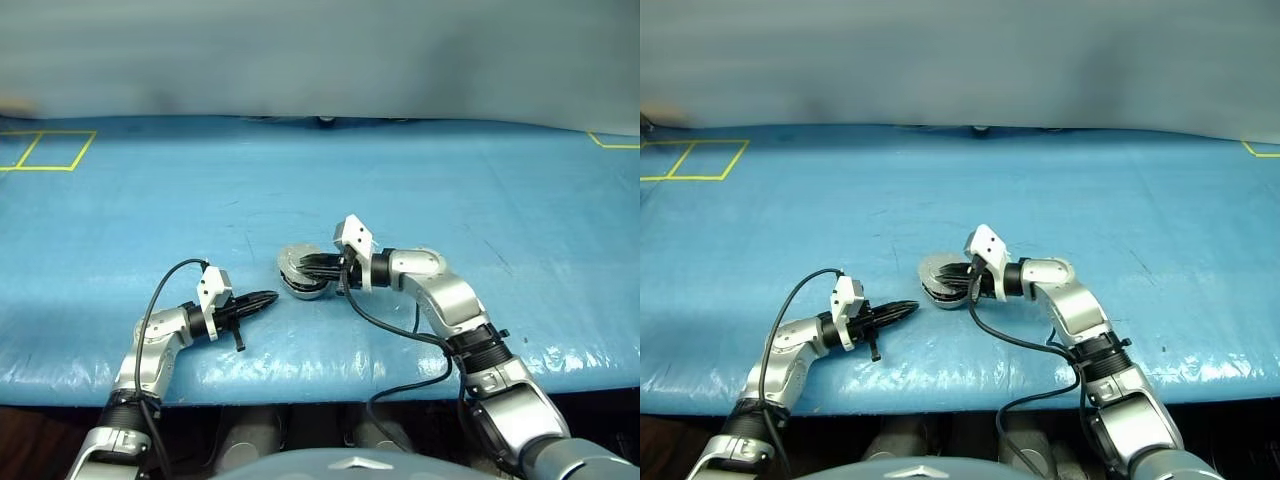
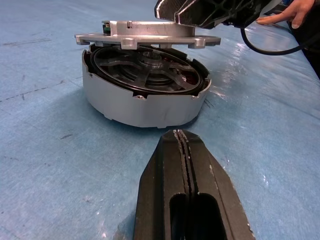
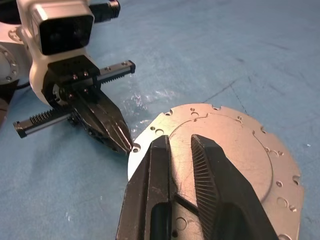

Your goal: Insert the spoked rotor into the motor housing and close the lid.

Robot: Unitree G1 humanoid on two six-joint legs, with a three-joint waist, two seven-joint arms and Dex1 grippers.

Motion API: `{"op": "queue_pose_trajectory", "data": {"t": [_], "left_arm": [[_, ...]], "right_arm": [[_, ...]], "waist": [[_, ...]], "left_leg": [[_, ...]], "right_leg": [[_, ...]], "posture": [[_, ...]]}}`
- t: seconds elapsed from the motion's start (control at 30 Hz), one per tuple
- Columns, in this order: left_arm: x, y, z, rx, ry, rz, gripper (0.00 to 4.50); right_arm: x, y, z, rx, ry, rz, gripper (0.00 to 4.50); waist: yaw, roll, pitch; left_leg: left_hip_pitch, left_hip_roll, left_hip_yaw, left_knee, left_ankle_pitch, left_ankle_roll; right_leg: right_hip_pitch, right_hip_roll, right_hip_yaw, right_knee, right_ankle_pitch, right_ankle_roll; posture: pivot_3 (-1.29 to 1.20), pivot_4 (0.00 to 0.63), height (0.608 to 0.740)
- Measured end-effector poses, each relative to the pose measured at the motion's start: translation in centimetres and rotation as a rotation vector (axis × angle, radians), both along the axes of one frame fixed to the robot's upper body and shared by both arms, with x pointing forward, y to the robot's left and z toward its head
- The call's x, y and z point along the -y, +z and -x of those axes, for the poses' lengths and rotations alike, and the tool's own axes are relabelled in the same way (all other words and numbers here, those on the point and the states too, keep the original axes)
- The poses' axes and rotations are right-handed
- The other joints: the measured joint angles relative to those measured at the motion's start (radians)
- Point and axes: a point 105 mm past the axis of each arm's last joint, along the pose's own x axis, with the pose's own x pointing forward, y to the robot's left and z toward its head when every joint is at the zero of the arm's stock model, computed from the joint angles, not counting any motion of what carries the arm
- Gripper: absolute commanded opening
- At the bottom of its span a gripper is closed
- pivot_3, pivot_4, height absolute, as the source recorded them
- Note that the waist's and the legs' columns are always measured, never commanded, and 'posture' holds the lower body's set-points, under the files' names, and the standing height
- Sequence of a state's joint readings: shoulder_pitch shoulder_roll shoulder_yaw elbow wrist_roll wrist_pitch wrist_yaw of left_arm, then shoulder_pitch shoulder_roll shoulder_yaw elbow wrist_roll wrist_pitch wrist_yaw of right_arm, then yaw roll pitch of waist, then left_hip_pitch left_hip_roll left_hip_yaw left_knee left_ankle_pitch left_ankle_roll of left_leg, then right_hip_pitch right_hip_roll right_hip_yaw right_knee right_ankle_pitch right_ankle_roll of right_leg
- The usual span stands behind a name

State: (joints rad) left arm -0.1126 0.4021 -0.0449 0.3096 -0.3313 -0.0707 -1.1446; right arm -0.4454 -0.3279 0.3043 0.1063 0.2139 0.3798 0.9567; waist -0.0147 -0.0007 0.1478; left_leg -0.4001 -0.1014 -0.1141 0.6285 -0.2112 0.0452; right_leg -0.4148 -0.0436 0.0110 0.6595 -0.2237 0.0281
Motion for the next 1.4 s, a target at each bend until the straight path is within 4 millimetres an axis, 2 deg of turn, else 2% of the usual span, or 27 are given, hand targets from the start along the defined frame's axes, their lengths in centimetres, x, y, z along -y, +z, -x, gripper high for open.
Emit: {"op": "queue_pose_trajectory", "data": {"t": [0.4, 0.63, 1.07, 1.4], "left_arm": [[-0.1, -0.4, 0.3, -0.016, 0.008, -0.001, 0.02], [0.2, -0.3, 0.3, -0.012, 0.003, 0.003, 0.02], [0.5, -0.3, 0.4, -0.012, -0.006, 0.0, 0.02], [0.7, -0.4, 0.4, -0.013, -0.014, 0.001, 0.02]], "right_arm": [[0.3, -1.6, 2.0, 0.036, -0.024, 0.034, 0.67], [0.4, -1.2, 1.6, 0.07, -0.141, -0.039, 0.67], [3.5, 0.3, 2.2, 0.09, -0.317, -0.122, 0.67], [6.1, 0.8, 1.6, 0.108, -0.453, -0.145, 0.67]], "waist": [[0.003, -0.001, -0.002], [0.004, -0.002, -0.002], [0.006, -0.001, -0.002], [0.005, -0.002, -0.001]], "left_leg": [[0.005, 0.001, 0.0, 0.0, 0.0, 0.0], [0.004, 0.001, 0.0, 0.0, 0.0, -0.001], [0.001, 0.001, 0.0, 0.0, 0.0, -0.001], [0.0, 0.001, 0.0, 0.0, 0.0, -0.001]], "right_leg": [[0.002, 0.0, -0.001, -0.001, -0.001, -0.001], [0.001, 0.0, -0.001, -0.001, -0.001, -0.001], [0.001, 0.0, -0.001, -0.001, -0.001, -0.001], [0.001, 0.0, -0.001, -0.001, -0.002, -0.001]], "posture": [[0.0, 0.15, 0.74], [0.0, 0.15, 0.74], [0.0, 0.15, 0.74], [0.0, 0.15, 0.74]]}}
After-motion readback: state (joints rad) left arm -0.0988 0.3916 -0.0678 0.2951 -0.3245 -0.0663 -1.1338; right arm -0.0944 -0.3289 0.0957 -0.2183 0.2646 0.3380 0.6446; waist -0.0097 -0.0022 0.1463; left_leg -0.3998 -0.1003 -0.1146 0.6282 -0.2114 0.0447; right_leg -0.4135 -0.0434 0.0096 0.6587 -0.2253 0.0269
